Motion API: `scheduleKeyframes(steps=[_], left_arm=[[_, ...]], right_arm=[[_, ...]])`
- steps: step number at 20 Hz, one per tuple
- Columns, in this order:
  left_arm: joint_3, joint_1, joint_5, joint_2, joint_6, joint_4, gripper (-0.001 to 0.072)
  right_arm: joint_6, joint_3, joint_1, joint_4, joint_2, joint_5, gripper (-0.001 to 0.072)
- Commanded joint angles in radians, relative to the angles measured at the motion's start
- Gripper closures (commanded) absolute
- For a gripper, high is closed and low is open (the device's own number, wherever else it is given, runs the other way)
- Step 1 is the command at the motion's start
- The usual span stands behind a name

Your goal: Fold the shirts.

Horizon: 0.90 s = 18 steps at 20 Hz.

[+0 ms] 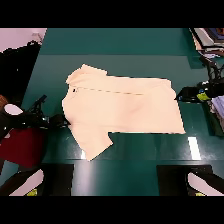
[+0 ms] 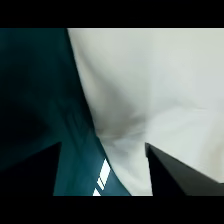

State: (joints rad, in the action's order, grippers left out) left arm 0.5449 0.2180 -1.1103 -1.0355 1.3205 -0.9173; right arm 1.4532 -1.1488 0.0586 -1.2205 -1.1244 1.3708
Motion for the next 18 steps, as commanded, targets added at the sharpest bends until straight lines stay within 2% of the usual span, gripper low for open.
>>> scheduleKeyframes(steps=[1, 9, 11, 16, 18], left_arm=[[-0.043, 0.0, 0.04, 0.005, -0.014, 0.046, 0.0085], [-0.043, 0.0, 0.068, 0.005, -0.02, 0.08, 0.0088], [-0.043, 0.0, 0.074, 0.005, -0.038, 0.082, 0.0223], [-0.043, -0.013, 0.077, 0.003, -0.048, 0.085, 0.0227], [-0.043, -0.089, 0.081, -0.014, -0.056, 0.084, 0.0227]], right_arm=[[0.0, 0.008, -0.001, 0.026, 0.01, -0.007, 0.0304], [0.001, 0.008, 0.0, 0.105, 0.01, -0.037, 0.0304], [0.004, 0.008, 0.0, 0.104, 0.01, -0.041, 0.0304], [0.015, 0.008, 0.0, 0.104, 0.01, -0.044, 0.0304], [0.016, 0.008, 0.0, 0.103, 0.01, -0.047, 0.0305]])
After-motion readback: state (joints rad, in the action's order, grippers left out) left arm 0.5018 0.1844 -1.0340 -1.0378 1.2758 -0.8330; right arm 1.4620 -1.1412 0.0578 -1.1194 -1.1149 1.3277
